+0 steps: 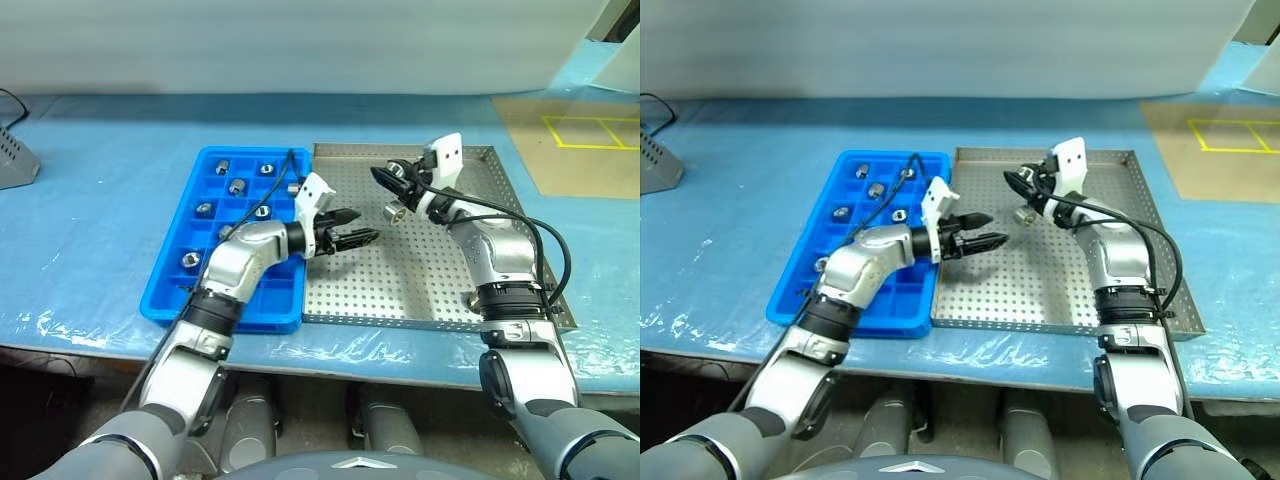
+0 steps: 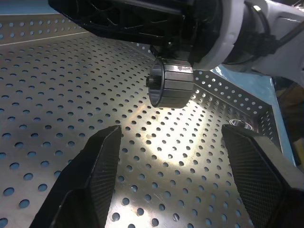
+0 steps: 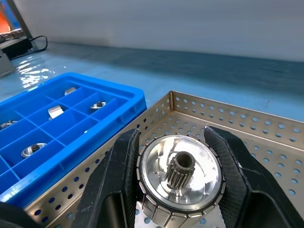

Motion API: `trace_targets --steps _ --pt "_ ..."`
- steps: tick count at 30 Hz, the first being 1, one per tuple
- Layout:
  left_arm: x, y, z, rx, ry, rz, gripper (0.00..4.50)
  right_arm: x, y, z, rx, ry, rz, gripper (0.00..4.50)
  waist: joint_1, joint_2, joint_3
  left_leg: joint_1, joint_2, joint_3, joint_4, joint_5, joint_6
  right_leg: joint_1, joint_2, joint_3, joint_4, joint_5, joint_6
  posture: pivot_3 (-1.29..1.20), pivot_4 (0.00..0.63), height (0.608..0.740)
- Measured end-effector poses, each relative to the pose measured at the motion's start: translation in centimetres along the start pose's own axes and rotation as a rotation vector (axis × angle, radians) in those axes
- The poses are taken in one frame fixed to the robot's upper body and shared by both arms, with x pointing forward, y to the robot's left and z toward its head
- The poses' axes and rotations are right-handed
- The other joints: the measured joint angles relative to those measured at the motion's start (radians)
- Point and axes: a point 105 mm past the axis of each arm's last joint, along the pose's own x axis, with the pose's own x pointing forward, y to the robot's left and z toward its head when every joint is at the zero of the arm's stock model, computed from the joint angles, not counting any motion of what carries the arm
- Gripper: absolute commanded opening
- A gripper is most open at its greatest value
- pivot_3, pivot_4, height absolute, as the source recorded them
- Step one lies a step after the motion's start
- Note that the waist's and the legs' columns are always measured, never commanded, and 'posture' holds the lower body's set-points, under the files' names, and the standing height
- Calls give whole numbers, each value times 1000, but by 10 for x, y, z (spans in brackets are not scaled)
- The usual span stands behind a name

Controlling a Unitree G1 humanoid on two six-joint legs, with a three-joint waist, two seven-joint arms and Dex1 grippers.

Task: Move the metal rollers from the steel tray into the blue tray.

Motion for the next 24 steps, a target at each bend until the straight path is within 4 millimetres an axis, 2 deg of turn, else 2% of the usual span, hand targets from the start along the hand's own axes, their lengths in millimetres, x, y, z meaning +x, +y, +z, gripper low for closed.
trace_targets --steps 5,14,24 --pt "17 -14 2 -9 -14 -58 3554 4 10 4 6 -19 28 1738 2 0 0 -6 0 0 1 1 2 -6 0 0 1 0 0 -181 150 740" --pt "12 -6 12 28 -41 -22 3554 2 12 -8 11 13 32 1738 1 0 0 -6 0 0 1 1 3 -6 0 0 1 0 0 -183 150 740" --pt "20 -11 6 9 -33 -39 3554 3 14 -8 10 14 38 1738 1 0 0 -6 0 0 2 1 3 -6 0 0 1 0 0 -191 150 740"
